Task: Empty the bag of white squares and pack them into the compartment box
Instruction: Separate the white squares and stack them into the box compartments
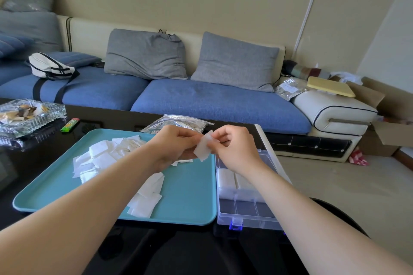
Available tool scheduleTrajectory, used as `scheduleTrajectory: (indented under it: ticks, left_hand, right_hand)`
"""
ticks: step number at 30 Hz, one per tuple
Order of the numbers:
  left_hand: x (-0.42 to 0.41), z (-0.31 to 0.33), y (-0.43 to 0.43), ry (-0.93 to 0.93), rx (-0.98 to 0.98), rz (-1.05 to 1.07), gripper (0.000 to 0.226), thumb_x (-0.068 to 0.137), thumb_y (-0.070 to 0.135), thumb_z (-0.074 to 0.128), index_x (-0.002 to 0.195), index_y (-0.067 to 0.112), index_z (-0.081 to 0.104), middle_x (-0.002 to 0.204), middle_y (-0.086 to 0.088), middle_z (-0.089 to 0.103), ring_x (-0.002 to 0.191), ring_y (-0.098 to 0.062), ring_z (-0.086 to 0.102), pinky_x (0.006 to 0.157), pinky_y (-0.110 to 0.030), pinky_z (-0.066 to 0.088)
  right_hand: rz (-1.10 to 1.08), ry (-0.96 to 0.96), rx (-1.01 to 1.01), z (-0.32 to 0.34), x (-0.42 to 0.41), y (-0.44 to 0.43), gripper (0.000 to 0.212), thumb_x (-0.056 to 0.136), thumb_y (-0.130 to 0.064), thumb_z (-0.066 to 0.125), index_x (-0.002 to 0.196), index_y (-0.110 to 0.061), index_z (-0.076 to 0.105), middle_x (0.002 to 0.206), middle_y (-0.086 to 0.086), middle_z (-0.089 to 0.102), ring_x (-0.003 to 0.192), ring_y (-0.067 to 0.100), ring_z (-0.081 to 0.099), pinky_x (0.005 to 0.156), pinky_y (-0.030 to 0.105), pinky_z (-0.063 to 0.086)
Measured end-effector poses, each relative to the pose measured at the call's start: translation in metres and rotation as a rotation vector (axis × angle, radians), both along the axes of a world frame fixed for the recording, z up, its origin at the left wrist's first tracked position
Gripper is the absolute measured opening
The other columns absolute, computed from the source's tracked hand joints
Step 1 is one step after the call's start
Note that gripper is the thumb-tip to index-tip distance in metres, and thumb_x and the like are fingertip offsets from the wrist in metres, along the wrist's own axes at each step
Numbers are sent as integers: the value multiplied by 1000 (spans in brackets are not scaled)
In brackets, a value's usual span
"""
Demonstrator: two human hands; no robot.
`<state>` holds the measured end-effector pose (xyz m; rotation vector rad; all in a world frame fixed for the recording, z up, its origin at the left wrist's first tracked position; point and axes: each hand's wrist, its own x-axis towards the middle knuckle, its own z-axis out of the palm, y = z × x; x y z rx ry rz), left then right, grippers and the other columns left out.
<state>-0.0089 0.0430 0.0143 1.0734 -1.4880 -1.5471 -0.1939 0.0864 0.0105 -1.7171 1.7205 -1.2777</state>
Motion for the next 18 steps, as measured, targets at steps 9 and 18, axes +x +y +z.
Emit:
scheduleTrajectory:
  ticks: [9, 18]
  left_hand:
    - [-1, 5, 0, -25, 98, -23, 19, 102, 8, 61, 114, -1, 73, 119, -23, 73, 102, -33, 77, 91, -47, 63]
    - [-2, 14, 16, -127, 220, -226, 30, 100, 4, 45, 117, -2, 69, 109, -17, 76, 107, -38, 75, 98, -51, 58]
  right_hand:
    - [106, -191, 148, 7, 0, 6, 25, 98, -6, 69, 114, -25, 76, 95, 5, 80, 91, 26, 76, 82, 38, 65]
    - [183, -33, 76, 6, 4, 7, 8, 95, -28, 80, 101, -24, 84, 87, -7, 79, 83, 15, 75, 82, 29, 62]
